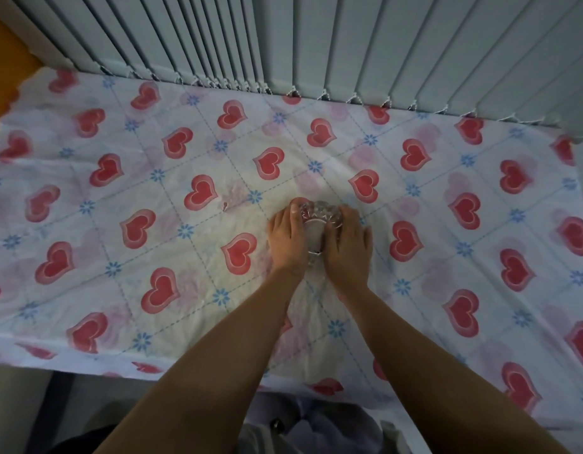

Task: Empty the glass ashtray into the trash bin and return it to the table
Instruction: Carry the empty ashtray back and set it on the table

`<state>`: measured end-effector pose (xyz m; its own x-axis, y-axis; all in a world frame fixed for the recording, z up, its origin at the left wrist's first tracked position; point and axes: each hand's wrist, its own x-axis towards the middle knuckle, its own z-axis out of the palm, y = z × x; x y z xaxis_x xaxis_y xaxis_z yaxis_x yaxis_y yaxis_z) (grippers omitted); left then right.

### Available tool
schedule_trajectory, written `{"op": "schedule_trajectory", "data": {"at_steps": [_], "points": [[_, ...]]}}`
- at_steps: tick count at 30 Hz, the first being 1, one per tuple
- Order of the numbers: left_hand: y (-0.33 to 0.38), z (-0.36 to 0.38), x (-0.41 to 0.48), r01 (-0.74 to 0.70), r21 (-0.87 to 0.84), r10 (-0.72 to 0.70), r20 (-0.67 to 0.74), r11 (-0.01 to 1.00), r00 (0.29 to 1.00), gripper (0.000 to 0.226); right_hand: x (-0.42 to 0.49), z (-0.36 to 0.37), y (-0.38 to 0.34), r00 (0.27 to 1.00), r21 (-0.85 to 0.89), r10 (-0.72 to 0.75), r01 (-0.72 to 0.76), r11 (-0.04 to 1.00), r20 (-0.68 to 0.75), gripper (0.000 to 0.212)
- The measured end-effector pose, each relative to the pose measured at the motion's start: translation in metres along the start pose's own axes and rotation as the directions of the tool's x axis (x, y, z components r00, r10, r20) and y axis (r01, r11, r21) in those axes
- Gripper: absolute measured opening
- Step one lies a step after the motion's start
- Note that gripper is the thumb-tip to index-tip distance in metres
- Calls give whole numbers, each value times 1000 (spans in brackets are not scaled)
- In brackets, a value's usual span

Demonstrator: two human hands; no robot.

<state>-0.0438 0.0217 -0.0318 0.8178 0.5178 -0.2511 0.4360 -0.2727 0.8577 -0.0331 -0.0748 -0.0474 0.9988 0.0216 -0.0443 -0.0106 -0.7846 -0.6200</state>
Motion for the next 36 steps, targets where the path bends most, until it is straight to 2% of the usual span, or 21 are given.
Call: {"op": "schedule_trajectory", "data": {"at_steps": [2,6,8,11,14,16,20,24,30,36], "points": [[-7,0,3,-72,67,71,13,995,997,41,-1,-3,3,999,-55,-34,35,998,18,68],[-3,-8,1,-90,-26,92,65,996,994,44,0,-10,9,994,-78,-57,65,995,93,71],[-2,-14,-3,-117,-8,117,93,993,989,47,-2,-16,11,991,-66,-67,75,995,117,66],[-10,-23,-10,-201,144,180,142,969,973,56,-10,-25,15,987,-26,-89,94,995,133,62],[-25,-34,-18,-362,364,307,202,858,930,71,-19,-33,21,986,-11,-107,110,994,127,71],[-33,-40,-23,-414,458,341,236,787,910,84,-24,-35,26,981,-26,-146,151,988,129,79],[-43,-43,-28,-433,555,327,285,710,901,103,-28,-35,36,961,-100,-231,247,964,149,87],[-45,-44,-21,-433,575,315,299,694,901,101,-25,-34,36,952,-165,-256,283,945,166,94],[-42,-44,-8,-493,584,376,319,645,870,93,-15,-31,38,960,-160,-237,260,952,152,90],[-16,-33,27,-471,595,302,367,651,880,93,22,-29,30,970,-146,-208,225,963,122,84]]}}
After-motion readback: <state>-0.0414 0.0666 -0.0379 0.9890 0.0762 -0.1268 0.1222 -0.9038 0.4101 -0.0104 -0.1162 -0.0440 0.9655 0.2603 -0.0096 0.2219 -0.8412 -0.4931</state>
